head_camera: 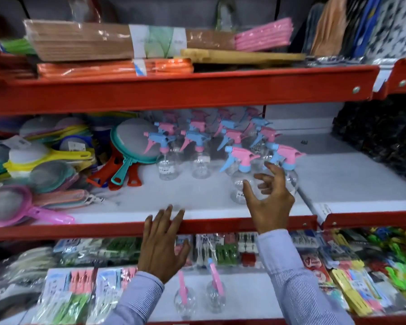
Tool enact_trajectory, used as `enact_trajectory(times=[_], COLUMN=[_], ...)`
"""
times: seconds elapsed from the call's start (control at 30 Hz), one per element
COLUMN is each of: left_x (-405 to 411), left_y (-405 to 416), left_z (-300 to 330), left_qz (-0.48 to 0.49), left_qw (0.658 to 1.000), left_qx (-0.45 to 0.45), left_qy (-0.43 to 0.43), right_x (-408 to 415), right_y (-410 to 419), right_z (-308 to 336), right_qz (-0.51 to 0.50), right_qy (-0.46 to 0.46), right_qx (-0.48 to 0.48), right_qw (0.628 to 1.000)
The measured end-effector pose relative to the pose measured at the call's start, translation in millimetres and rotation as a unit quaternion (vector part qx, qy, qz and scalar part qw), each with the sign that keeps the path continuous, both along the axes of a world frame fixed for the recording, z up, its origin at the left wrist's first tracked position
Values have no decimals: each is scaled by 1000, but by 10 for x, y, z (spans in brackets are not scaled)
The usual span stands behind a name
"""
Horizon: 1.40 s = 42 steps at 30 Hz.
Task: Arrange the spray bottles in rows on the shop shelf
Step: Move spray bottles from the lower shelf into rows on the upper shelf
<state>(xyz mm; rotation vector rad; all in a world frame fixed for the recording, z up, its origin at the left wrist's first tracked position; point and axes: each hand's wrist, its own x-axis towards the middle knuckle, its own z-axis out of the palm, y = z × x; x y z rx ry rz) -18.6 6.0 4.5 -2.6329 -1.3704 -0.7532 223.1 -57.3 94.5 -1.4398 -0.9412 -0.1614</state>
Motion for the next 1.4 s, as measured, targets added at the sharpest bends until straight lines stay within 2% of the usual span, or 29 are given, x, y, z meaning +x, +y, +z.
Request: enact_trajectory(times=[0.1,0.2,0.27,0.4,0.47,0.53,0.67,0.83,0.97,1.13,1.27,1.4], left_x=[-236,-408,-427,-408,-437,-480,-527,-550,-681,-752,-784,-808], left_y=[81,111,98,76,81,88,113,140,254,246,244,237], left_z=[7,22,22,20,31,47,75,86,90,69,66,40], left_qz=[52,74,71,68,67,65,56,43,48,28,16,10], left_qw=[999,997,997,998,998,998,998,999,999,1000,1000,1000], left_qx=[0,9,9,1,1,2,-5,-4,0,0,-12,-22], left_qy=[7,18,15,5,15,24,23,23,7,5,-5,-2], right_x=[-200,-327,-409,-620,-694,-721,-696,-676,-711,-820,-862,-837], right_y=[-302,-388,-356,-235,-170,-114,-72,-256,-502,-494,-76,488], right_z=[-504,-1164,-1546,-1952,-2023,-2056,-1996,-1341,-555,335,671,615], right_qz=[0,59,112,139,147,141,111,112,102,97,98,85], right_qy=[-62,-49,-20,8,5,1,0,7,7,-10,-6,11], right_qx=[-16,-188,-305,-497,-563,-587,-566,-508,-416,-251,-173,-170], right_qw=[998,979,946,856,813,797,817,854,904,963,980,982])
